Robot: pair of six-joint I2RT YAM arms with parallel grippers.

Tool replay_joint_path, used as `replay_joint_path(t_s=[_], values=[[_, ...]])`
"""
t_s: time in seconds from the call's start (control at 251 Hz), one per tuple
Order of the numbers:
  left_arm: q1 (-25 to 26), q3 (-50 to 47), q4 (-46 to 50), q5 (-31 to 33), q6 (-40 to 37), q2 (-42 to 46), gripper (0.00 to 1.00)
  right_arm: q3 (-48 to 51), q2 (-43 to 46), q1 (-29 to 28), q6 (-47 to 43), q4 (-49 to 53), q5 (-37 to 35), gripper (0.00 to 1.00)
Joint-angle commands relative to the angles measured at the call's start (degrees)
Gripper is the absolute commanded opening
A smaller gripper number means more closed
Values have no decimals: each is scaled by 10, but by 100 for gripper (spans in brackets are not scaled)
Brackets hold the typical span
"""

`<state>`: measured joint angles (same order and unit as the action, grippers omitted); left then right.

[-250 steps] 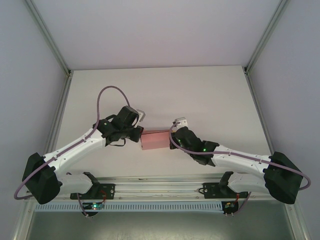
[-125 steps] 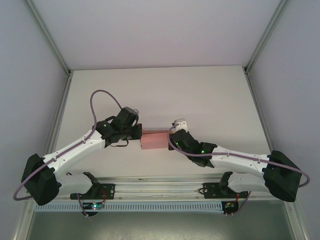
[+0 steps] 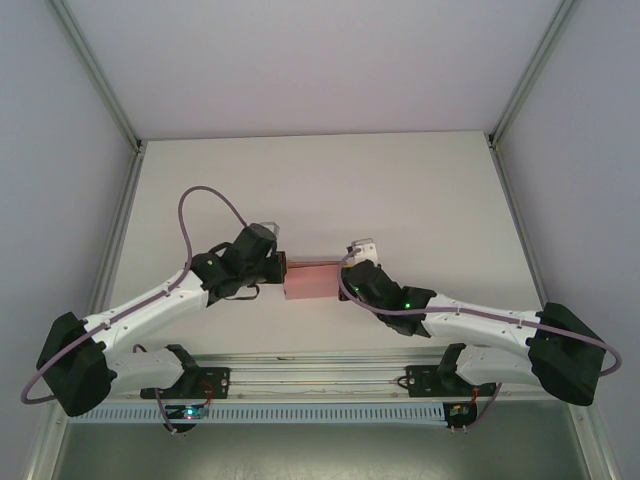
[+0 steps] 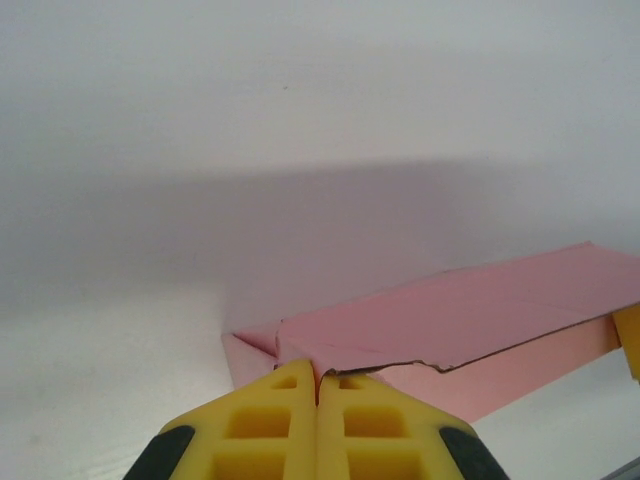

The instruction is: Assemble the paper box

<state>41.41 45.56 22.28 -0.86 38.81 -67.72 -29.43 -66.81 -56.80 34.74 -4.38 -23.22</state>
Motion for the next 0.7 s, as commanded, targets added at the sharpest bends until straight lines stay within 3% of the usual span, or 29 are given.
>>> replay_joint_path(t_s=[0.0, 0.407, 0.698], values=[[47, -53, 3, -7, -28, -19, 0, 44, -12, -12, 1, 75, 37, 0], [168, -177, -119, 126, 53, -21, 0, 102, -4, -26, -14, -8, 31, 0], [222, -205, -162, 171, 60, -55, 0, 122, 27, -40, -40, -23, 49, 0]])
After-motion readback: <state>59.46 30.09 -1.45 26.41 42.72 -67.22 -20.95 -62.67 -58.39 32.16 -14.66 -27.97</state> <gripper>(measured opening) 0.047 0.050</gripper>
